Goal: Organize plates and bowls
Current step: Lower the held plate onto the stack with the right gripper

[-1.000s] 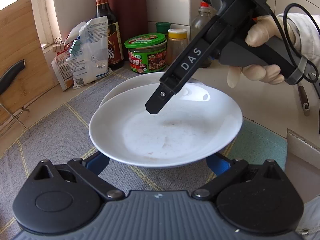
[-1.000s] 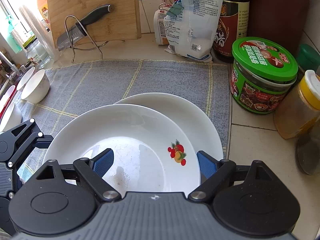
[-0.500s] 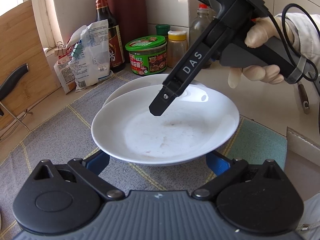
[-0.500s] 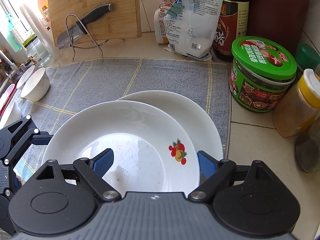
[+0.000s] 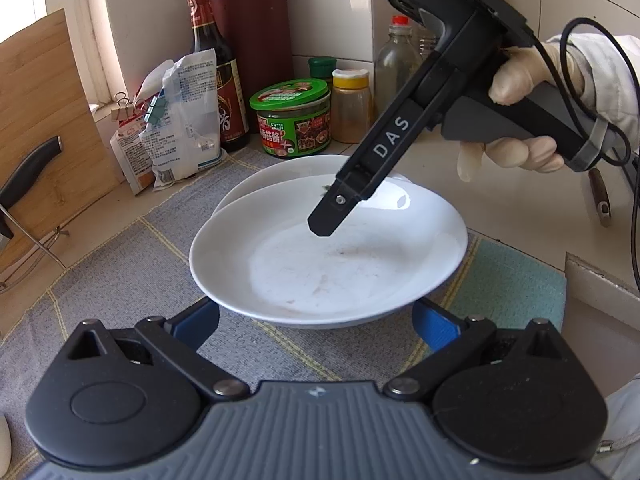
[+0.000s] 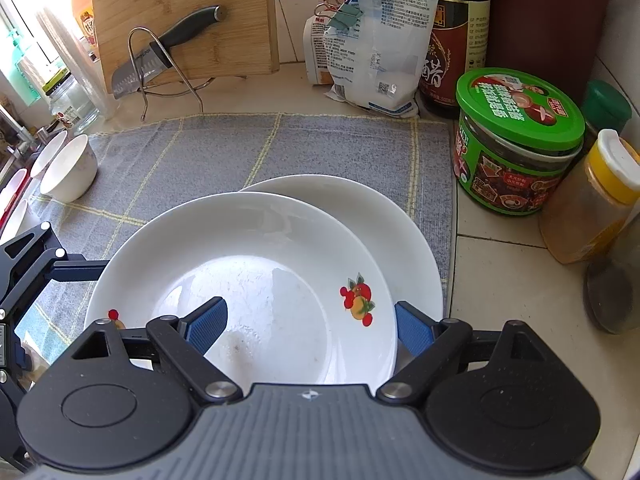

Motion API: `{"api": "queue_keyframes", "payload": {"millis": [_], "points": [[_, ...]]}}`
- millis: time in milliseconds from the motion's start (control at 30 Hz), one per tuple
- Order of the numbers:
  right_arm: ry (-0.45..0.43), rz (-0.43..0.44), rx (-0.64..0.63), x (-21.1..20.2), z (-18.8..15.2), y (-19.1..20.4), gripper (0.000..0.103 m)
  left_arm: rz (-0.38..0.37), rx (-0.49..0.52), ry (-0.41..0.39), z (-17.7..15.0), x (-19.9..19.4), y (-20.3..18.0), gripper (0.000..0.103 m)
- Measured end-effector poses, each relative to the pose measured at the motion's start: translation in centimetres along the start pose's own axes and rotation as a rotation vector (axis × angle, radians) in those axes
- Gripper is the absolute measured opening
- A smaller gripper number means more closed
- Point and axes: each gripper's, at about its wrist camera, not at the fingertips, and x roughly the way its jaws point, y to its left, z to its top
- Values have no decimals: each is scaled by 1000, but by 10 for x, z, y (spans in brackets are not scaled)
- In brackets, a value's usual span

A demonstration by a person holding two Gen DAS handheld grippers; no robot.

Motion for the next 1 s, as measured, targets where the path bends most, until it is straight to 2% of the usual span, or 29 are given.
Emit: {"api": "queue_keyframes", "payload": {"millis": [367, 1000], "points": [[-1, -2, -3, -2, 0, 0, 93, 14, 27, -13, -2, -8, -2, 102], [-9, -29, 5, -12, 0, -3, 94, 4, 39, 5, 1, 9, 3, 102]]}}
